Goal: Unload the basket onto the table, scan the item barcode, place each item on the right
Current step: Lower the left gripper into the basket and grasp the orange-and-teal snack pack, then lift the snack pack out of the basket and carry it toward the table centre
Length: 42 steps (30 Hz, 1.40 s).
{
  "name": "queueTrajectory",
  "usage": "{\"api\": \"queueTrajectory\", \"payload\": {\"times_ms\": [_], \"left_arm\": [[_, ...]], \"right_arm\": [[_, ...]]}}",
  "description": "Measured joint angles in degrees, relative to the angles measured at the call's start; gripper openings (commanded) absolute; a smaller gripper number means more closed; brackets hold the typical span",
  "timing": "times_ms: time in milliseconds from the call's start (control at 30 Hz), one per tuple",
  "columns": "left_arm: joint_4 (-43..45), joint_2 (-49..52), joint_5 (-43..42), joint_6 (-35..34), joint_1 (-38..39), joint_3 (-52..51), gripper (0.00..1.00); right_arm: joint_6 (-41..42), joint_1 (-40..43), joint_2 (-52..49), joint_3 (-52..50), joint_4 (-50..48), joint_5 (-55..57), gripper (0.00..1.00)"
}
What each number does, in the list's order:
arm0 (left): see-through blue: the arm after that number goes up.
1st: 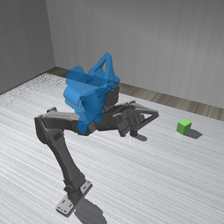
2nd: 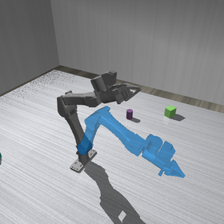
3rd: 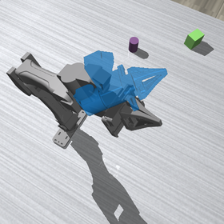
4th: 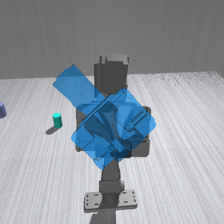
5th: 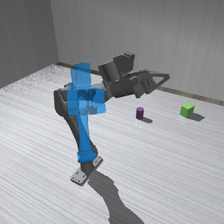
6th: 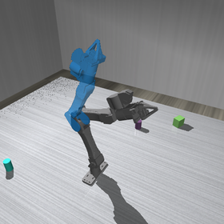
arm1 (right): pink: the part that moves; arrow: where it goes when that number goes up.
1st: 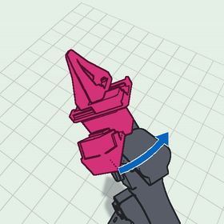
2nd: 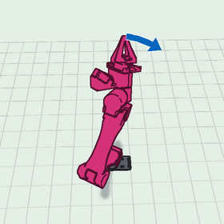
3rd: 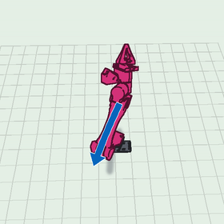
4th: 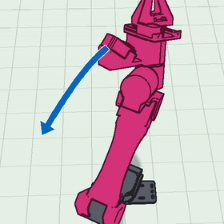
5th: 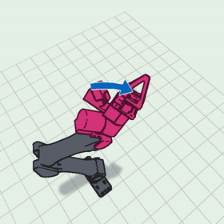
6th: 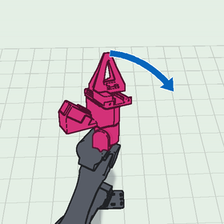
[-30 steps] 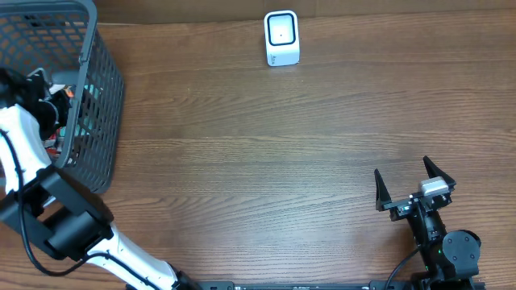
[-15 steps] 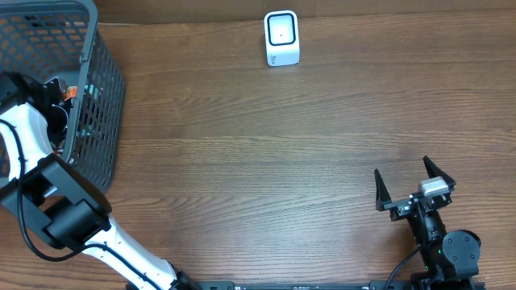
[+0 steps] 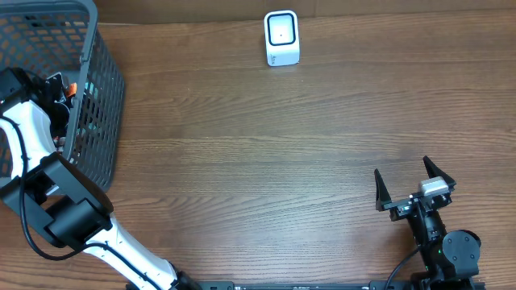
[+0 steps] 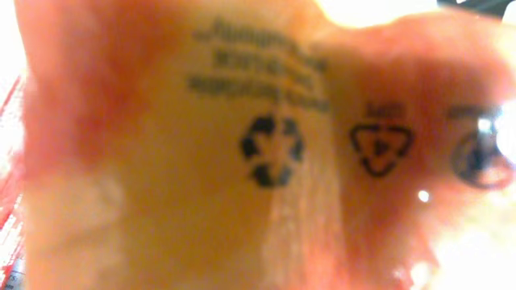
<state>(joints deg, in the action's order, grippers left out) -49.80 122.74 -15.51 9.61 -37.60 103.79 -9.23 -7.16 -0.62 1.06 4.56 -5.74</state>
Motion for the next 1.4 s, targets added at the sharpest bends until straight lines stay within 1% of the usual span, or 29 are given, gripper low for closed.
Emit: {"api": "queueTrajectory", "payload": {"times_ms": [267,400,500,700,833,1000,1200,1400], "left_arm": [[-0.17,-0.57,1.29,-0.09,0.02,0.24,0.39],[0.11,-3.54,2.1,-0.44,0.02,0.24,0.39],[0.11,-7.56,3.91,-1.11,0.02,0.24,0.38],[0.15,-17.35,6.12,-5.27,0.02,0.31,0.4],[0.13,-23.47,6.54,-9.92,0.02,0.31,0.39],[0.98,-32.04,6.03,-14.14,0.02,0.31,0.37],[0.24,-43.82,1.2,-17.25,0.04,0.55,0.36],[-3.26,-51.25,-3.32,-18.4,0.61,0.74,0.35]], "right_arm": [[0.0,0.0,0.0,0.0,-0.02,-0.02,1.0],[-0.02,0.0,0.0,0.0,0.02,0.02,1.0],[0.0,0.0,0.0,0.0,0.02,0.0,1.0],[-0.02,0.0,0.0,0.0,0.02,0.0,1.0],[-0.02,0.0,0.0,0.0,0.02,0.0,1.0],[-0.02,0.02,0.0,0.0,0.02,-0.02,1.0],[0.0,0.0,0.0,0.0,0.02,-0.02,1.0],[-0.02,0.0,0.0,0.0,0.0,0.02,1.0]]}}
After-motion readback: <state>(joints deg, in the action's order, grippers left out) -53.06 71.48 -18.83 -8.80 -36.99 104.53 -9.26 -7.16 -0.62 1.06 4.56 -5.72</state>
